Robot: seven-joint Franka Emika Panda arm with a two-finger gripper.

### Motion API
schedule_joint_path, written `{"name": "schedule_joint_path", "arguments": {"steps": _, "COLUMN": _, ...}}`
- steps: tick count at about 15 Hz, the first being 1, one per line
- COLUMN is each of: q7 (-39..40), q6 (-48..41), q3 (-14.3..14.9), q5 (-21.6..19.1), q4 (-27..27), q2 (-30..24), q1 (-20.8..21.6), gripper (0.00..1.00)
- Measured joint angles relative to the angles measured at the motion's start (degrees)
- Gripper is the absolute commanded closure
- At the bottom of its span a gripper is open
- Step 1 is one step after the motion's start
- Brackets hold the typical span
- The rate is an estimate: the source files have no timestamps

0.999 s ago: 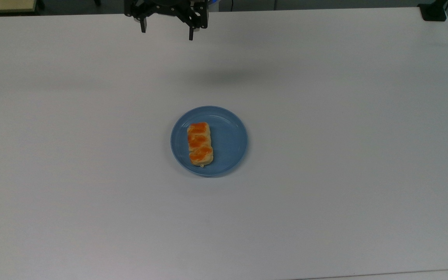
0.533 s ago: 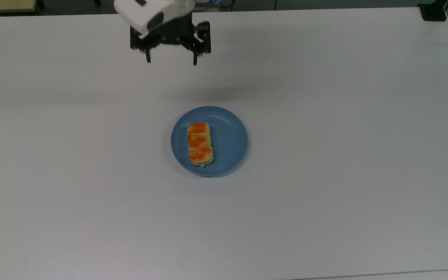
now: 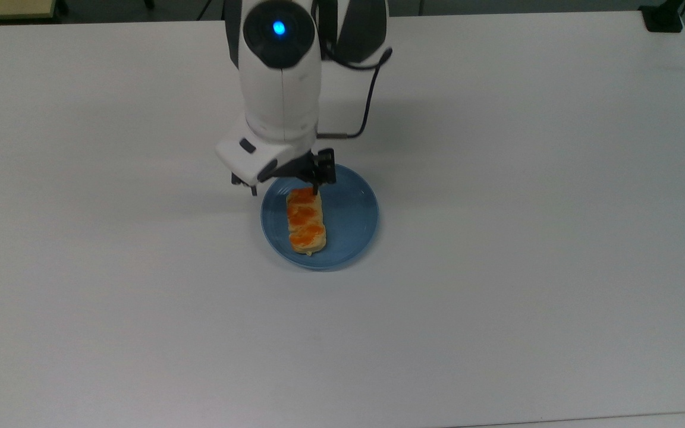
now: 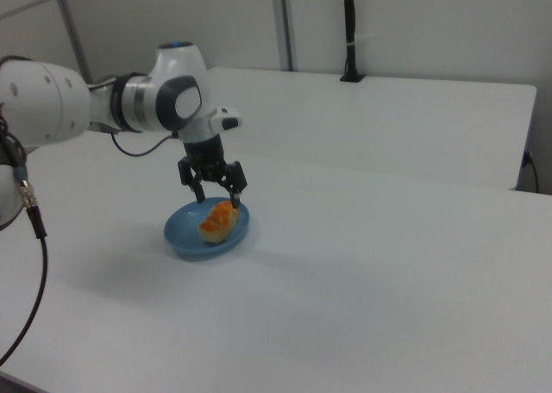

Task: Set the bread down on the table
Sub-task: 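Lower the open gripper over the bread on the blue plate, then close the gripper on the orange-topped bread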

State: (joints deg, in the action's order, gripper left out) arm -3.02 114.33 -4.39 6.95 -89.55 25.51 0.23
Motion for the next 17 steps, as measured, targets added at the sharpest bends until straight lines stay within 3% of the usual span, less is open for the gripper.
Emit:
{"name": "schedule_joint_path", "arguments": {"steps": 3, "q7": -1.9, "q6": 4.0, "q3": 0.0, "q5": 0.0, "q4": 0.1, "q2": 3.8, "q1": 1.0, "gripper": 0.00}}
{"name": "schedule_joint_path", "arguments": {"steps": 8, "q7": -3.3, "q6": 5.2, "q3": -1.1, "q5": 0.0, "q4": 0.1, "q2": 5.5, "q1": 1.2, "gripper": 0.03}}
{"name": "schedule_joint_path", "arguments": {"steps": 12, "q7": -3.3, "q6": 6.2, "q3": -1.2, "q5": 0.9, "q4": 0.1, "q2": 5.9, "q1": 1.2, "gripper": 0.42}}
{"name": "schedule_joint_path", "arguments": {"steps": 14, "q7": -3.3, "q6": 6.6, "q3": -1.2, "q5": 1.1, "q4": 0.1, "q2": 6.3, "q1": 1.2, "gripper": 0.50}}
{"name": "schedule_joint_path", "arguments": {"steps": 17, "q7": -3.3, "q6": 6.7, "q3": -1.2, "q5": 1.1, "q4": 0.3, "q2": 6.4, "q1": 1.2, "gripper": 0.54}}
